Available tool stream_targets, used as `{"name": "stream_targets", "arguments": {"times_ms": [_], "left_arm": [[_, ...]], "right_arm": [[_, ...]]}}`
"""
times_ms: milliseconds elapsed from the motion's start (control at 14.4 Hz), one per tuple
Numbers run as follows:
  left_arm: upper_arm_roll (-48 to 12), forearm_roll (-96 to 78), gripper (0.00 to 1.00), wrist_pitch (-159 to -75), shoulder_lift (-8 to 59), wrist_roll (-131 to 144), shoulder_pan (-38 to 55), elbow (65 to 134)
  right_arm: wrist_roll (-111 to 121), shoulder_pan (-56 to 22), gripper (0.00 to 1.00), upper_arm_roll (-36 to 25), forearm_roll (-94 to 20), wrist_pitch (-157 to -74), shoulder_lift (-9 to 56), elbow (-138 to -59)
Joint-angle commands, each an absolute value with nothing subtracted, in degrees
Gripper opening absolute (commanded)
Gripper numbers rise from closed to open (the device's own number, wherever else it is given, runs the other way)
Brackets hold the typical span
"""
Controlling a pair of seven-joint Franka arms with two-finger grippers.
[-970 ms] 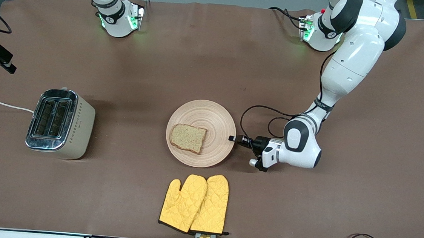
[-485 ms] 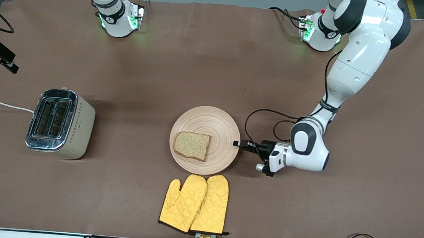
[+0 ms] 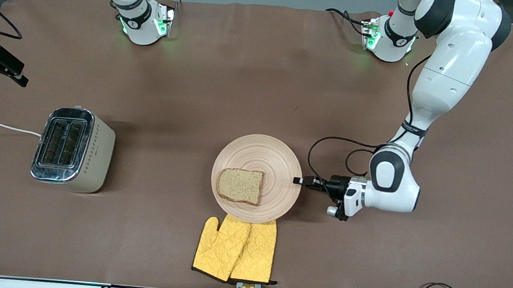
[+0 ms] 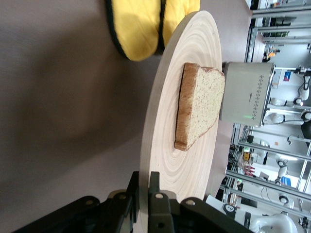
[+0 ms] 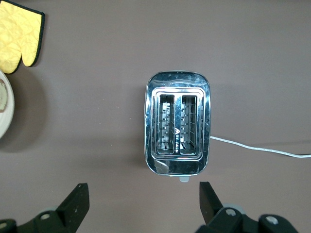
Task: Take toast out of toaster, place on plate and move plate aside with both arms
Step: 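Slide the plate with the left gripper away from the toaster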
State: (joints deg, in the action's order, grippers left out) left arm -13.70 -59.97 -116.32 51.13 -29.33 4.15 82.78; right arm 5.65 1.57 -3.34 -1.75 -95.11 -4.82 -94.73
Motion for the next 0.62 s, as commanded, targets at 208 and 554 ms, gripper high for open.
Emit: {"name": "stream_targets", "arguments": {"times_ms": [208, 554], "left_arm": [[-14.1, -59.9, 0.0, -105.7, 47.3, -29.2, -8.2, 83.0], [-14.2, -55.8, 0.0, -105.2, 45.5, -29.3, -15.5, 82.9]], "right_arm": [[4.7, 3.4, 1.0, -2.7, -1.4, -92.4, -5.0, -94.5], [4.7, 3.4, 1.0, -2.8, -1.4, -92.6, -3.9, -91.9]]}}
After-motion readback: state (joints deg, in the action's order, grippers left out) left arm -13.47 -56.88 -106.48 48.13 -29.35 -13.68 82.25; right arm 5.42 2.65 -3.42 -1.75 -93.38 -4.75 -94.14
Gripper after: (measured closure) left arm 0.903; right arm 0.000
